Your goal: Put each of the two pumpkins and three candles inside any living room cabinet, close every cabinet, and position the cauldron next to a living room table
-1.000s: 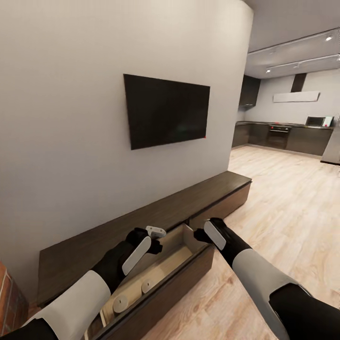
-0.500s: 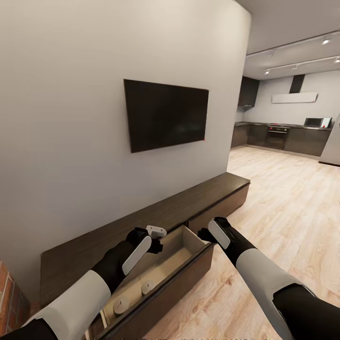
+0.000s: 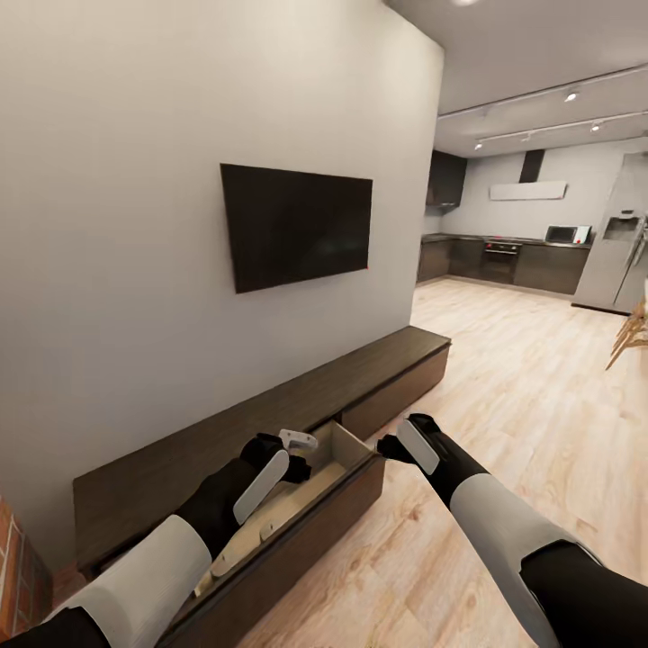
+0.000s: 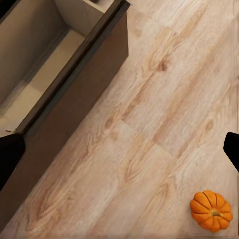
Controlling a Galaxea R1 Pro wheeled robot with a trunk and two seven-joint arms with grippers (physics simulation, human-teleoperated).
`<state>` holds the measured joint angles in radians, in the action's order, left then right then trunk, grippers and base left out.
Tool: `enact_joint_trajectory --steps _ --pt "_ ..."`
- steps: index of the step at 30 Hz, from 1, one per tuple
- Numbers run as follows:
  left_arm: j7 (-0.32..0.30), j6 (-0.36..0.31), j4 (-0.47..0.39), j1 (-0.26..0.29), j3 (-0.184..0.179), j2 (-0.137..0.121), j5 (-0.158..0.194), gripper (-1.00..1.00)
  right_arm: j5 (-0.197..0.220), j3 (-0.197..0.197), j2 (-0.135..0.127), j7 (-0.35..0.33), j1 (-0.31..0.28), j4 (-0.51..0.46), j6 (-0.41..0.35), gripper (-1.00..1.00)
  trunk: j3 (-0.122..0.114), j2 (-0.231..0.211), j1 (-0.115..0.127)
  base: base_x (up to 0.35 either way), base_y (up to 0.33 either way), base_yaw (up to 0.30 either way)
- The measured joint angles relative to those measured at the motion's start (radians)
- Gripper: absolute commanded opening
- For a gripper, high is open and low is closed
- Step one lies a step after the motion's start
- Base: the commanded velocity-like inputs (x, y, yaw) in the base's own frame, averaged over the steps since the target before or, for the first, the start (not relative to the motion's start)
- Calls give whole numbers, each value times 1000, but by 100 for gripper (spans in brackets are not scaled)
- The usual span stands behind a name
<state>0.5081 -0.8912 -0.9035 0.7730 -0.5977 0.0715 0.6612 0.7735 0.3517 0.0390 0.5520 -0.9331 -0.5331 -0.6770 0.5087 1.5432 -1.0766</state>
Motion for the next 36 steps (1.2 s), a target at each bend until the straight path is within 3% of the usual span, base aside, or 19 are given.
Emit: enact_joint_trajectory --steps 12,21,36 --pt "0 -18 -70 -1 0 -2 0 100 0 -1 -1 0 0 2 0 100 -8 0 0 -17 0 -268" --pt "0 -21 -78 -1 0 -3 0 100 0 -2 -2 0 0 3 0 100 -15 0 0 -14 0 -270" --pt "0 -21 -80 -1 -1 -3 -1 100 0 -2 -2 0 0 3 0 100 -25 0 0 -152 0 -271"
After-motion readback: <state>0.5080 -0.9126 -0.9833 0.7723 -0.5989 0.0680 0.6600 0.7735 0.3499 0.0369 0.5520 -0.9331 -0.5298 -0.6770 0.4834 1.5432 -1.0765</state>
